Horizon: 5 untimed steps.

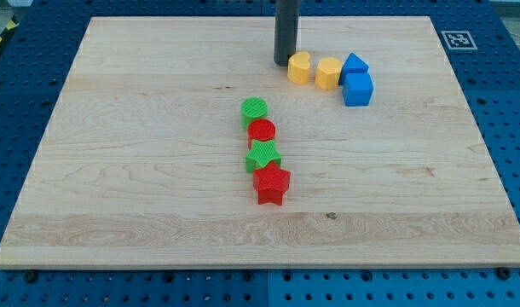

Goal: Move the yellow heart down to the yellow hexagon

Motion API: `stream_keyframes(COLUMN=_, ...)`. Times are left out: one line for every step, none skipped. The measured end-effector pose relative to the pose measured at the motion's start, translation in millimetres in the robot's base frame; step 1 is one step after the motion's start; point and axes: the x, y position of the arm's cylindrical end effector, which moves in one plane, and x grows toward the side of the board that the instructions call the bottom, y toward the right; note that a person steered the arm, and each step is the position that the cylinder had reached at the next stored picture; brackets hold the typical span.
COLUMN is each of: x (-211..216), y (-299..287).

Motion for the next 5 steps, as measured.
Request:
stream_keyframes(x=7.3, y=0.0)
stream_keyframes(x=17.1, y=0.0)
stream_keyframes(x=27.4, y=4.7)
stream_keyframes(x=36.5, y=9.3)
stream_keyframes(x=52.2, y=23.5)
